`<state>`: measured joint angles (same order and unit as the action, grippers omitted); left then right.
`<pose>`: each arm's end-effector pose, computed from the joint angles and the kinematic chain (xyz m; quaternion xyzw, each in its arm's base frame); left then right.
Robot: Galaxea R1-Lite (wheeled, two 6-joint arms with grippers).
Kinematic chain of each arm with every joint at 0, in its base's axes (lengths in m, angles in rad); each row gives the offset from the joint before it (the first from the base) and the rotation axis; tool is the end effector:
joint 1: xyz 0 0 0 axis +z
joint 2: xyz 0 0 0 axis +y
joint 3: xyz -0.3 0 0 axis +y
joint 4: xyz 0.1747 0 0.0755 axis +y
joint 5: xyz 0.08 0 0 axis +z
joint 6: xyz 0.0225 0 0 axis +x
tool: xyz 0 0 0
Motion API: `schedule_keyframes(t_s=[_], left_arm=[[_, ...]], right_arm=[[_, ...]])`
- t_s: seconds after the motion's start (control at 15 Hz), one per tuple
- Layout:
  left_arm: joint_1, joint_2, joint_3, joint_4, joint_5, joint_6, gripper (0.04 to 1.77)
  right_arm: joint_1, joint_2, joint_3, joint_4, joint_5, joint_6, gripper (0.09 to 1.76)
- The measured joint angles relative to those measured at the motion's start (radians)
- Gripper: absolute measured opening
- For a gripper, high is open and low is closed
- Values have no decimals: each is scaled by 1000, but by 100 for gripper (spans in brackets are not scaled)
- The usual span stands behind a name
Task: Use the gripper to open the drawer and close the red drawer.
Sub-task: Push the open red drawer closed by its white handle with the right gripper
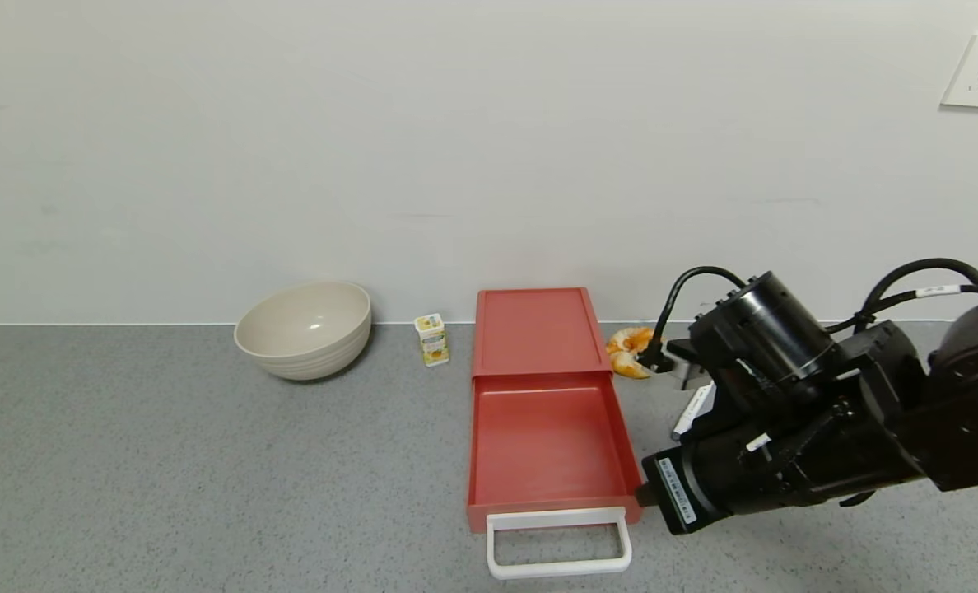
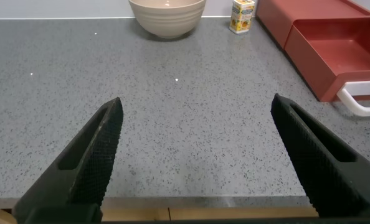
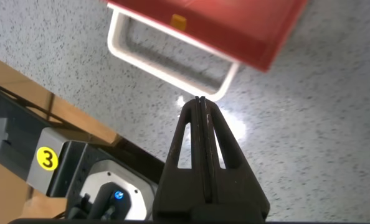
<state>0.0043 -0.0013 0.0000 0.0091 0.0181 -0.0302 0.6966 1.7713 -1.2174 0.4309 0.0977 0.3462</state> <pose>-0.0229 0.0003 0.0745 -0.0151 0.0037 0.0113 0.9998 0.2323 0.1972 0.1810 0.0026 0.5037 0.2579 0.8245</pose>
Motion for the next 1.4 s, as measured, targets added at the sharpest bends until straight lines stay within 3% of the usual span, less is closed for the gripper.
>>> schedule_keyframes(t_s=[0.33,0.73,1.4], left_arm=[[0,0,0,0,0,0,172],[0,0,0,0,0,0,172],[0,0,0,0,0,0,172]], right_arm=[[84,131,-147,104,-66,85,11],[145,302,-394,322,-136,240,11],[202,469,-539,344,-197,358,11]])
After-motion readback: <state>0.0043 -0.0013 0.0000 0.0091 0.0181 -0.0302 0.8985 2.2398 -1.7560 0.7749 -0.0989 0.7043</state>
